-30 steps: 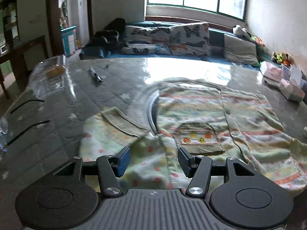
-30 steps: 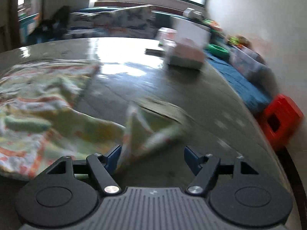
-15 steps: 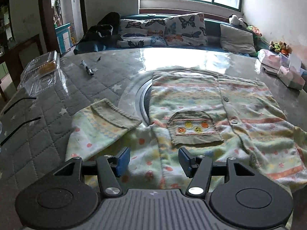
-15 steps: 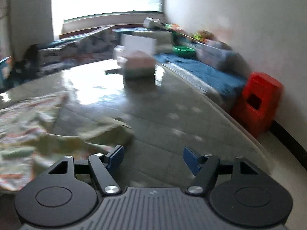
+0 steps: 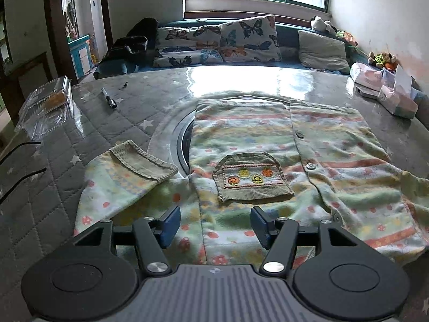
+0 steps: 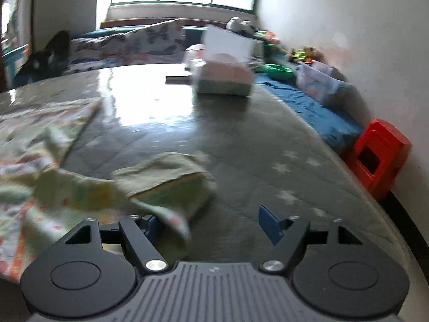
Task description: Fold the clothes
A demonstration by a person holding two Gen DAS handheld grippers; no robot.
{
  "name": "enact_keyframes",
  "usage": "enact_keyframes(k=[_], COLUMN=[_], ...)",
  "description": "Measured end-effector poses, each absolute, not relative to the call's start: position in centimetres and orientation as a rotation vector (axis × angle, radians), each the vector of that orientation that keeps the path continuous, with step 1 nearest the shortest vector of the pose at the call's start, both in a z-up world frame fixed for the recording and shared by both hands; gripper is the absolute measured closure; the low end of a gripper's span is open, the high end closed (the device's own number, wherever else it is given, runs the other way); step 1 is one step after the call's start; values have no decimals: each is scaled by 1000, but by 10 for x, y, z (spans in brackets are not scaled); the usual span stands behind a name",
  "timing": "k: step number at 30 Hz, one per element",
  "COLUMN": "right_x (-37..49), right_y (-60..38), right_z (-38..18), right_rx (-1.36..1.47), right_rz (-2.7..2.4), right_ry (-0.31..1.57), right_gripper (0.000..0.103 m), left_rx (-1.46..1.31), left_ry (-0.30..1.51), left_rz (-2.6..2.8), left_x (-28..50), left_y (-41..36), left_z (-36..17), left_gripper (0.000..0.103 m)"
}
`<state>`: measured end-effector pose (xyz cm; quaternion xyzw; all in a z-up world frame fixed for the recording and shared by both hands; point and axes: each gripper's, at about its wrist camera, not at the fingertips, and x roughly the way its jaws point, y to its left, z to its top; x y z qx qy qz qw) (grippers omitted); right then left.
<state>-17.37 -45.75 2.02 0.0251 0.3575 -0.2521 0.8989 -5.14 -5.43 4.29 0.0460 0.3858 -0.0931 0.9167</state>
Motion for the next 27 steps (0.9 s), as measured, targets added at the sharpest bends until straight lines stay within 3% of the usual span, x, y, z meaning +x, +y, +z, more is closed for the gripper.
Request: enact_keyframes(k=[2,12,17,27], right_x=[-185,-205,-185,-147], right_y=[-471,-499,-489,-481], right_z=[22,29,22,15], right_rx=[85,160,224,138], right_rz=[-560,-609,-425,-373], right_ry=[736,720,746,776], right_gripper=[23,25,49,49], left_rx=[97,111,123,138], left_ry=[798,802,800,790], left_rz=[-191,-215,-227,-253], left_x=[-50,-49,-47,-23], left_y=[-54,-61,-67,-79], left_z=[41,40,40,37], left_gripper=[41,40,40,40])
